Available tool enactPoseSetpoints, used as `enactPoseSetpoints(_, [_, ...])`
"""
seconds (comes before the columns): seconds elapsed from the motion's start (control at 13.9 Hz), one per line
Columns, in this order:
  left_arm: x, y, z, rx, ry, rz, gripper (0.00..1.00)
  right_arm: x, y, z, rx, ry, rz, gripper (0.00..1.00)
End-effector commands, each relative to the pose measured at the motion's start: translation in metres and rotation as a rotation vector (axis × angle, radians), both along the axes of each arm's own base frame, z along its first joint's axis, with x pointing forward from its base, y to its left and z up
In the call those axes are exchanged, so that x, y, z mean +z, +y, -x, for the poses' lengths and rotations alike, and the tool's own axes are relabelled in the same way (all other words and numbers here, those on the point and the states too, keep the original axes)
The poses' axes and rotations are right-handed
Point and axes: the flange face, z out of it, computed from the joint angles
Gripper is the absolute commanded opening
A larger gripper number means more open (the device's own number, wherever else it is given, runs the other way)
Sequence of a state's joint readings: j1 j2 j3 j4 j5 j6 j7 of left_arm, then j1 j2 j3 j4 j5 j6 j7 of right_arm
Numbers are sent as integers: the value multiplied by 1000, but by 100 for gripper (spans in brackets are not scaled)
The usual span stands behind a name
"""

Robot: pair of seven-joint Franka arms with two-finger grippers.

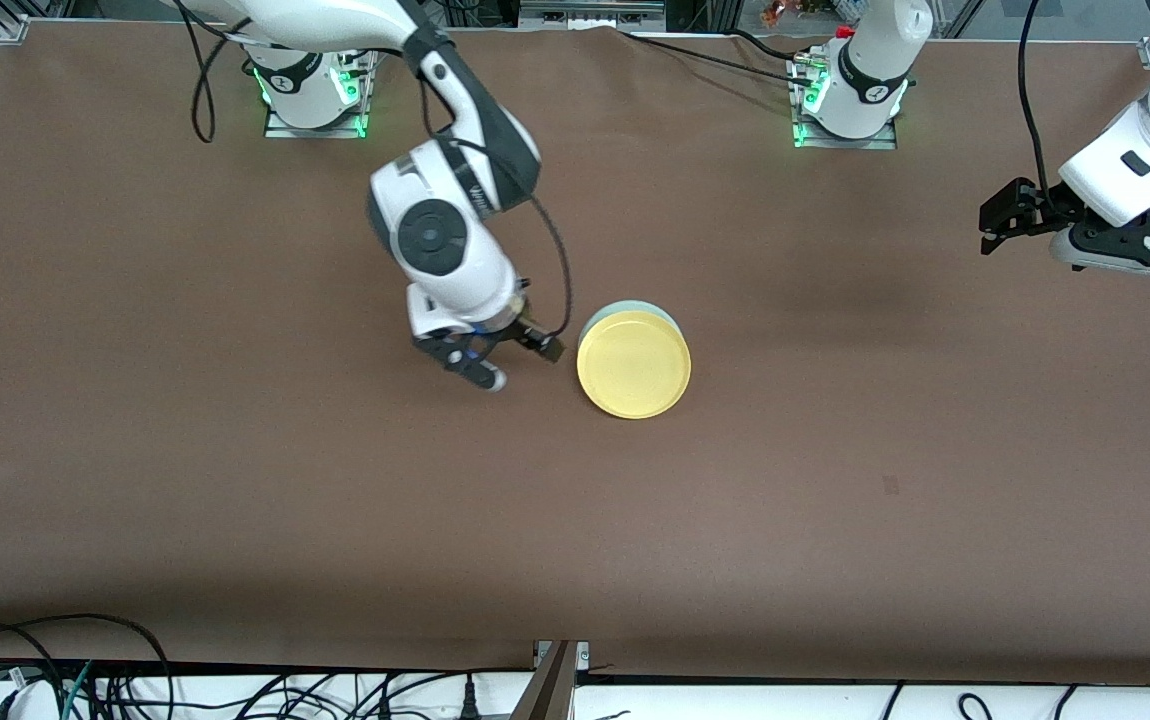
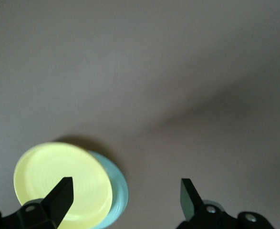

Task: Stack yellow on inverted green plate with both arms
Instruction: 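Open the right gripper and withdraw it from the stacked plates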

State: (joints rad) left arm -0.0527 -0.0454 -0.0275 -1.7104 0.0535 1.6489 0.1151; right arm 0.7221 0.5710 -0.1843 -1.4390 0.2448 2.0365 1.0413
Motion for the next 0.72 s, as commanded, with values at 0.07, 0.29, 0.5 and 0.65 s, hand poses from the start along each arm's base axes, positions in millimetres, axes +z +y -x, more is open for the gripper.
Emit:
enactPoseSetpoints(0.07, [6,-4,-2,-12,5,4,100,74,-89,-41,-52,-112,39,99])
enactPoseSetpoints(0.29, [5,-9,-2,-19,8,4,100,140,-175,-42,33,-93,76,99])
enactPoseSetpoints(0.5, [7,-13,-1,-21,7,3,100,179,-249,-31,68,-39,85,99])
enactPoseSetpoints(0.65, [9,-10,-1,-16,4,4,100,187,-277,-32,42,-34,92,99])
